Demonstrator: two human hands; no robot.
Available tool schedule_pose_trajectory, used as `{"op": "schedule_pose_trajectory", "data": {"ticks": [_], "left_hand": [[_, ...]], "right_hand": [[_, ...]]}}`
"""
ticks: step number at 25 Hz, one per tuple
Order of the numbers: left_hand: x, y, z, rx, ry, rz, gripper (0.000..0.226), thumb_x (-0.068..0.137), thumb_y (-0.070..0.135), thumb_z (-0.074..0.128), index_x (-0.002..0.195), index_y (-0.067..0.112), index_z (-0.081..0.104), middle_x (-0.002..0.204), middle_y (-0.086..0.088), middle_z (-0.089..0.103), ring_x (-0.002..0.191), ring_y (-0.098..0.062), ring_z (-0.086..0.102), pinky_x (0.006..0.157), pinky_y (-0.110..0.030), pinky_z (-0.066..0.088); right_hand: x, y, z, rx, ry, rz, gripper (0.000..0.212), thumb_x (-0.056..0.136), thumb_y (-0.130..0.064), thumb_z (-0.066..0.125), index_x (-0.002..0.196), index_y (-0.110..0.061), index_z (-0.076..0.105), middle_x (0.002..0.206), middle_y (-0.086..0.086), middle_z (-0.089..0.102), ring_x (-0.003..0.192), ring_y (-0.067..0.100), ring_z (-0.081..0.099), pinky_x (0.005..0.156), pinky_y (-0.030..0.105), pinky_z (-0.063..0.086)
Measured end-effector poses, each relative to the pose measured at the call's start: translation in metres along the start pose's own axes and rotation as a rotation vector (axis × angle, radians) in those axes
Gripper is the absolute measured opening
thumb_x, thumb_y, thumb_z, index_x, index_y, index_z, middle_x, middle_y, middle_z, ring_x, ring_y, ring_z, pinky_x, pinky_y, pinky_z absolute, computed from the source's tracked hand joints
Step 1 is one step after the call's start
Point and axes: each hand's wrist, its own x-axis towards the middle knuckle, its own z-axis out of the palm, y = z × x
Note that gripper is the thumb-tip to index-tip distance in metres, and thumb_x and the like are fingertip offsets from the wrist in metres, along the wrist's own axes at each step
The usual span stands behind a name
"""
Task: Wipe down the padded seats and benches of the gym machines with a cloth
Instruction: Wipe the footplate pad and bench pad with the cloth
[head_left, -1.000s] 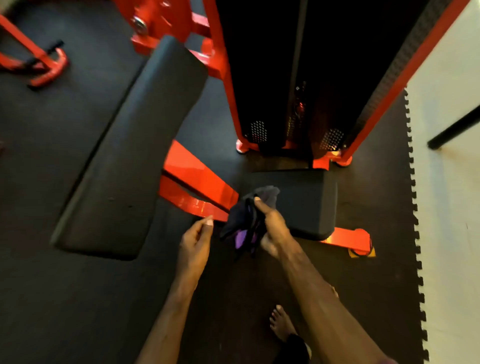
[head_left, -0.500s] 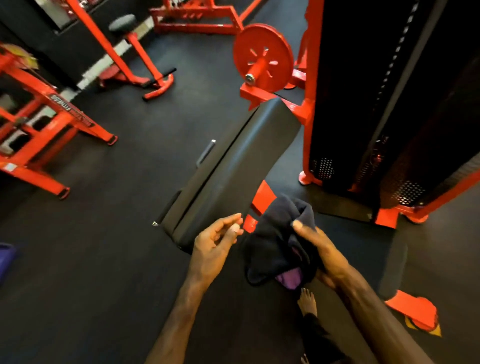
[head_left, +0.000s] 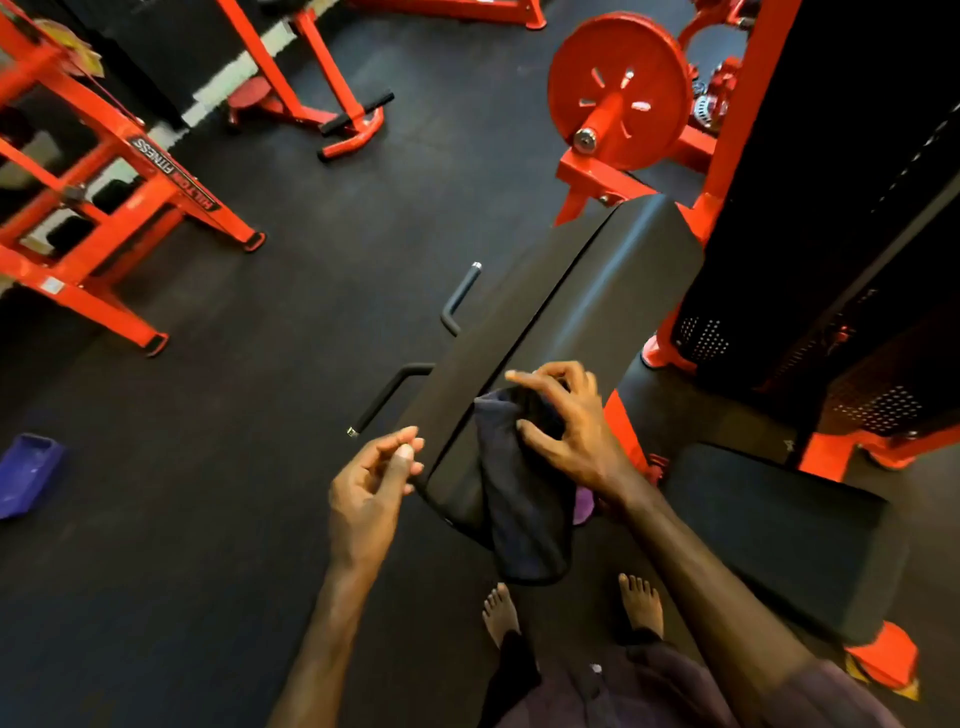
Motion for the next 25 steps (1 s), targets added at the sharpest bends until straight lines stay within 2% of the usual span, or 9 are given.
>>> {"op": "schedule_pose_trajectory", "data": {"ticks": [2,4,6,9,12,14,18,23,25], "left_hand": [[0.007,-0.013,0.009,0.091,-0.112,0.103,0.025,0.102,0.008,0.068,0.121,0.021,0.076,0.118,0.006,0.077,0.109,-0.018,0.074,0.094,-0.042,0.061],[0.015,-0.026,0.012,0.186,-0.250,0.312,0.027,0.099,0.006,0.071,0.124,0.018,0.075,0.125,0.008,0.073,0.118,-0.019,0.070,0.099,-0.044,0.058],[0.028,-0.040,0.012,0.231,-0.351,0.466,0.034,0.099,0.005,0.070,0.131,0.014,0.072,0.134,0.006,0.068,0.127,-0.020,0.065,0.107,-0.045,0.053],[0.042,-0.055,0.011,0.237,-0.431,0.500,0.041,0.102,0.005,0.065,0.142,0.011,0.064,0.147,0.002,0.061,0.141,-0.019,0.055,0.116,-0.049,0.047],[0.055,-0.069,0.011,0.256,-0.518,0.556,0.043,0.107,0.009,0.059,0.150,0.010,0.057,0.160,0.000,0.050,0.153,-0.018,0.041,0.124,-0.054,0.036],[0.062,-0.070,0.016,0.263,-0.562,0.590,0.045,0.109,0.010,0.056,0.153,0.010,0.053,0.163,-0.001,0.046,0.155,-0.017,0.036,0.125,-0.055,0.033],[0.068,-0.067,0.030,0.241,-0.621,0.576,0.045,0.111,0.015,0.046,0.156,0.011,0.049,0.166,-0.002,0.042,0.156,-0.013,0.034,0.127,-0.052,0.030],[0.073,-0.066,0.038,0.240,-0.655,0.565,0.047,0.113,0.023,0.041,0.159,0.016,0.044,0.169,0.001,0.036,0.158,-0.009,0.026,0.130,-0.052,0.024],[0.078,-0.063,0.045,0.240,-0.656,0.534,0.048,0.112,0.025,0.040,0.160,0.016,0.043,0.170,0.001,0.035,0.158,-0.008,0.026,0.129,-0.052,0.025]], "right_hand": [[-0.010,-0.010,0.010,-0.232,0.185,0.068,0.063,0.089,-0.036,0.078,0.148,-0.034,0.056,0.143,0.000,0.048,0.128,0.024,0.047,0.105,0.043,0.039],[-0.031,-0.028,0.035,-0.344,0.387,0.079,0.045,0.091,-0.032,0.078,0.135,-0.027,0.067,0.139,0.004,0.054,0.125,0.026,0.050,0.103,0.046,0.038],[-0.061,-0.041,0.070,-0.371,0.395,0.128,0.043,0.100,-0.039,0.063,0.141,-0.027,0.063,0.151,0.005,0.051,0.140,0.025,0.045,0.110,0.058,0.037],[-0.087,-0.048,0.114,-0.260,0.290,0.296,0.063,0.107,-0.053,0.038,0.166,-0.034,0.026,0.176,0.001,0.009,0.163,0.031,0.001,0.123,0.072,0.006],[-0.046,-0.044,0.111,-0.197,0.414,0.475,0.070,0.105,-0.069,0.026,0.167,-0.039,0.013,0.176,-0.007,-0.010,0.161,0.031,-0.016,0.125,0.070,0.003],[-0.030,-0.050,0.108,-0.189,0.456,0.550,0.069,0.105,-0.071,0.017,0.167,-0.041,0.007,0.176,-0.011,-0.012,0.161,0.030,-0.018,0.126,0.068,0.004],[-0.082,-0.050,0.144,-0.247,0.385,0.367,0.063,0.111,-0.054,0.021,0.168,-0.030,0.010,0.177,-0.006,-0.002,0.163,0.030,-0.007,0.127,0.066,0.007],[-0.037,-0.017,0.113,-0.209,0.448,0.614,0.063,0.112,-0.052,0.014,0.169,-0.029,0.001,0.176,-0.006,-0.009,0.163,0.021,-0.007,0.129,0.061,0.008],[-0.041,-0.035,0.124,-0.246,0.412,0.524,0.063,0.113,-0.047,0.019,0.169,-0.025,0.003,0.177,-0.003,-0.007,0.163,0.027,-0.008,0.129,0.062,0.004]]}}
